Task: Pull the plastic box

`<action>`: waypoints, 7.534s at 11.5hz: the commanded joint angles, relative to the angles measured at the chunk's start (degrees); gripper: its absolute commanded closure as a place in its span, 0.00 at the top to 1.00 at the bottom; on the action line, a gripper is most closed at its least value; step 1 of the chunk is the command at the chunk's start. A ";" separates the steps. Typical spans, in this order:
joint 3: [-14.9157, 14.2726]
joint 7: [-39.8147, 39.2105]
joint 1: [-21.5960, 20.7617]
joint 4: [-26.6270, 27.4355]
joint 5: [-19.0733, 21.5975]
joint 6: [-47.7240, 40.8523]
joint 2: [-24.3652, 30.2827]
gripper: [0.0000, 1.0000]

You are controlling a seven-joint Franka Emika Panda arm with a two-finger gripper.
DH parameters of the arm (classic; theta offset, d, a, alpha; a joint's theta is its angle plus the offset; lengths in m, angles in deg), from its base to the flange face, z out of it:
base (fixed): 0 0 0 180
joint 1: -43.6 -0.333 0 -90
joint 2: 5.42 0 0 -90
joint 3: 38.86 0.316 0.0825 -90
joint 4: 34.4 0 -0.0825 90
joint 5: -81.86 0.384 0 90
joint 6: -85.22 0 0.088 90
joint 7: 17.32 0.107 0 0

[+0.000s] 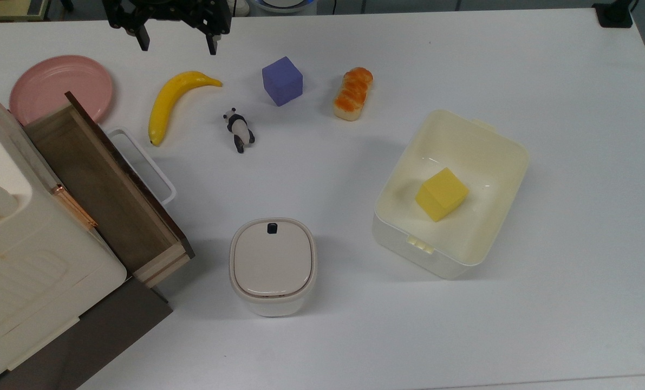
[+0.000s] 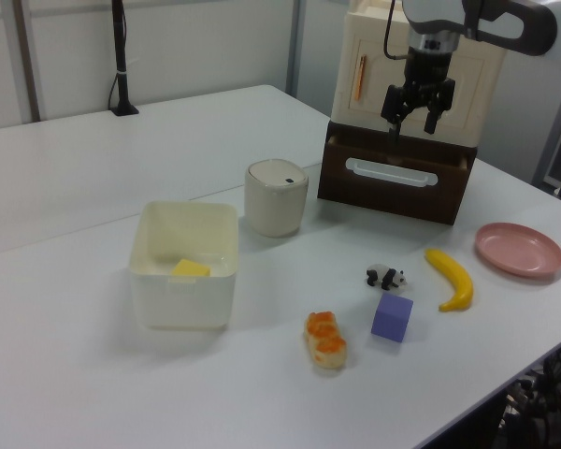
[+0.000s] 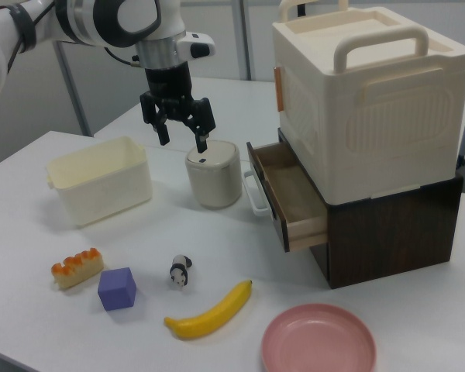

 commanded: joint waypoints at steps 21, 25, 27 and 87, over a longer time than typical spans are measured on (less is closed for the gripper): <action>-0.08 -15.58 -0.42 14.52 -0.78 1.53 6.40 1.00; -0.08 -22.70 -0.24 19.63 -1.31 3.64 8.60 1.00; -0.08 -24.46 -0.50 22.44 -2.71 6.63 8.69 1.00; 0.10 -19.73 -33.02 1.98 -10.46 5.19 -14.87 1.00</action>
